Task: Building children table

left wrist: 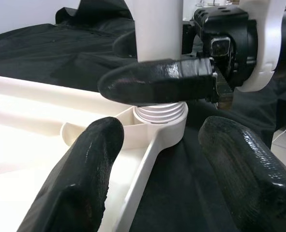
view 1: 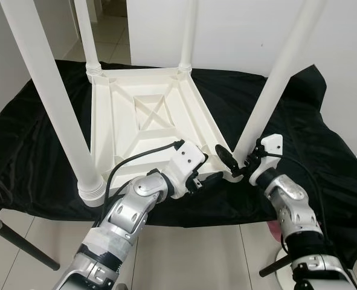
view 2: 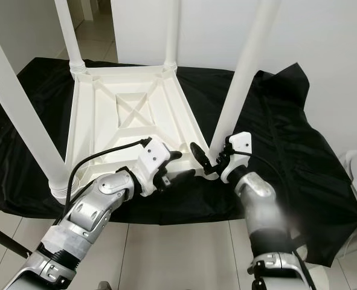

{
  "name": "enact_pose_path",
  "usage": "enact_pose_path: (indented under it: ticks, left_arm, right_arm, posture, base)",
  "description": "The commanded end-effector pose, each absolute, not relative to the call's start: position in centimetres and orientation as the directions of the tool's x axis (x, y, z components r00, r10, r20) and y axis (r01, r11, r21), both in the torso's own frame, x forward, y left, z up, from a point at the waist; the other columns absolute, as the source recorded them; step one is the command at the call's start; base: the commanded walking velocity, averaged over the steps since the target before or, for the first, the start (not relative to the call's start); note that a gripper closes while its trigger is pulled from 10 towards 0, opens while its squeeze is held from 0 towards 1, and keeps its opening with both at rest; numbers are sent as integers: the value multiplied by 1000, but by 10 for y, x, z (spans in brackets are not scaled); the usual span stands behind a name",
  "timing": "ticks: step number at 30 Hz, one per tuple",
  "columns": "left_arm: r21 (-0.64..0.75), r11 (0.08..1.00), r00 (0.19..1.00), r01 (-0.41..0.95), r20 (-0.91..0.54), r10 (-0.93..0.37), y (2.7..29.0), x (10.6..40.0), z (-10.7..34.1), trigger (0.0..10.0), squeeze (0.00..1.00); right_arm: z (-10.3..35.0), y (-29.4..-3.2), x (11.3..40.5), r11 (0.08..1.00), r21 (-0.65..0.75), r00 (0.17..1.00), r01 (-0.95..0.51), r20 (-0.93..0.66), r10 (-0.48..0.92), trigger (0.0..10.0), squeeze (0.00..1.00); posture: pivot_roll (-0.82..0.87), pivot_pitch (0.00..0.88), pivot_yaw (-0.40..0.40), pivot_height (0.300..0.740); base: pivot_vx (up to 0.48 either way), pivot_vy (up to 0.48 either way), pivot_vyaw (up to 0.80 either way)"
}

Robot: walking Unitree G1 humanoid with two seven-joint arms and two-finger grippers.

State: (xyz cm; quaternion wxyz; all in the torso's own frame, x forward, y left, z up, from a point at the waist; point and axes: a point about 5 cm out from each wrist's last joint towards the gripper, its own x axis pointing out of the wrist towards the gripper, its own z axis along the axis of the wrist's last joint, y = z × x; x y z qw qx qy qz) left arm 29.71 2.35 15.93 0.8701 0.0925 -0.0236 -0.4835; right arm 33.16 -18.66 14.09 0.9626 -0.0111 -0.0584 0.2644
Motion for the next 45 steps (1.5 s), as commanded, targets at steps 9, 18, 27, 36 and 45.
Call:
enact_pose_path:
  ticks: [9,18,27,36,45]
  left_arm:
    - [188,498,519,846,-78,-851,24,292,153,10000,0]
    - [181,499,518,848,-81,-851,24,292,153,10000,0]
    - [172,503,522,847,-83,-849,25,289,152,10000,0]
    - [170,507,526,845,-97,-845,30,288,149,10000,0]
    - [176,504,525,846,-106,-844,32,288,150,10000,0]
  right_arm:
    - [123,-196,325,844,-30,843,-535,54,536,0,0]
    - [121,-200,320,859,-10,857,-512,71,511,0,0]
    - [131,-198,319,949,-51,944,-310,102,314,10000,0]
    - [121,-182,309,999,43,999,18,36,-19,10000,0]
    - [123,-159,301,940,164,951,298,38,-308,10000,0]
  posture:
    - [-25,0,-40,740]
    - [-32,0,-39,740]
    - [-27,5,-38,740]
    - [-20,8,-28,740]
    - [-11,1,-24,740]
  base:
    - [0,0,0]
    - [0,0,0]
    - [0,0,0]
    - [0,0,0]
    - [0,0,0]
